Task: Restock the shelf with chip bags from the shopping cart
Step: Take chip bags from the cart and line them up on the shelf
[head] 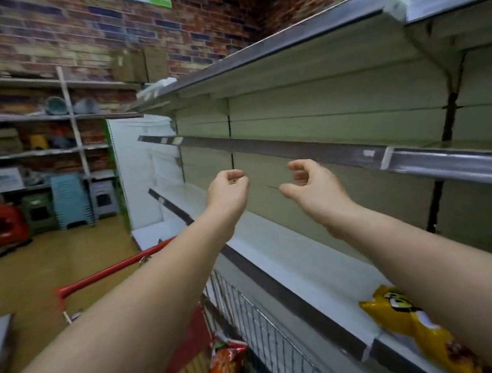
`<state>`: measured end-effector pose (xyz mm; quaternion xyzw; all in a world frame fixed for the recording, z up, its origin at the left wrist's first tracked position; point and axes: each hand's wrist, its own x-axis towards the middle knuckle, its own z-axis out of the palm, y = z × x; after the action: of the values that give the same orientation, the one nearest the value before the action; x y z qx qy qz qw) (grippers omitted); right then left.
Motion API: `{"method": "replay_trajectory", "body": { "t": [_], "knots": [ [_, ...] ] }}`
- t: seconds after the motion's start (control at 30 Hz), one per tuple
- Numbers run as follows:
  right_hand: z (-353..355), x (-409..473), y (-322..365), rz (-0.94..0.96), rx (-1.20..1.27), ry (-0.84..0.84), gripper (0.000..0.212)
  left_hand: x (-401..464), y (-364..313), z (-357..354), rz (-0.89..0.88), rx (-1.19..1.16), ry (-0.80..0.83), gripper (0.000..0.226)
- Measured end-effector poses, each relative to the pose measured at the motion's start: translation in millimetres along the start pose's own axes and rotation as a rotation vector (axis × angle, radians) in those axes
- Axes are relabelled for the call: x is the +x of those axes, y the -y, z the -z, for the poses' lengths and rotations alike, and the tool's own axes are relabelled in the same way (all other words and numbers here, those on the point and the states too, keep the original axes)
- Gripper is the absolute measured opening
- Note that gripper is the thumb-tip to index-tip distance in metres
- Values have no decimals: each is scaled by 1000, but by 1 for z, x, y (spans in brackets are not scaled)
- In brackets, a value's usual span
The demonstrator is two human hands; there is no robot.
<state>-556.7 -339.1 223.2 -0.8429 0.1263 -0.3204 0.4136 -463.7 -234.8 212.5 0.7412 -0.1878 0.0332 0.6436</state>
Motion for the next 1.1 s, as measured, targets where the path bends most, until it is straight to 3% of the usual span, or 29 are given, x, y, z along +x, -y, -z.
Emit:
{"method": "replay_trajectory", "body": {
  "t": [0.23,0.5,0.77,0.97,1.1],
  "knots": [
    [-120,-13,2,-156,43,149,46,12,81,83,200,45,-16,21],
    [-202,-43,-34,-313,48,328,47,-3,181,125,435,54,-45,22],
    [-258,-46,-119,-471,68,540,47,-18,250,111,702,26,-109,12],
    [-298,-43,-199,-596,108,739,45,-27,323,76,860,50,-179,23],
    [-322,-54,-248,-715,114,824,44,-41,363,51,998,53,-226,16]
  ]
}}
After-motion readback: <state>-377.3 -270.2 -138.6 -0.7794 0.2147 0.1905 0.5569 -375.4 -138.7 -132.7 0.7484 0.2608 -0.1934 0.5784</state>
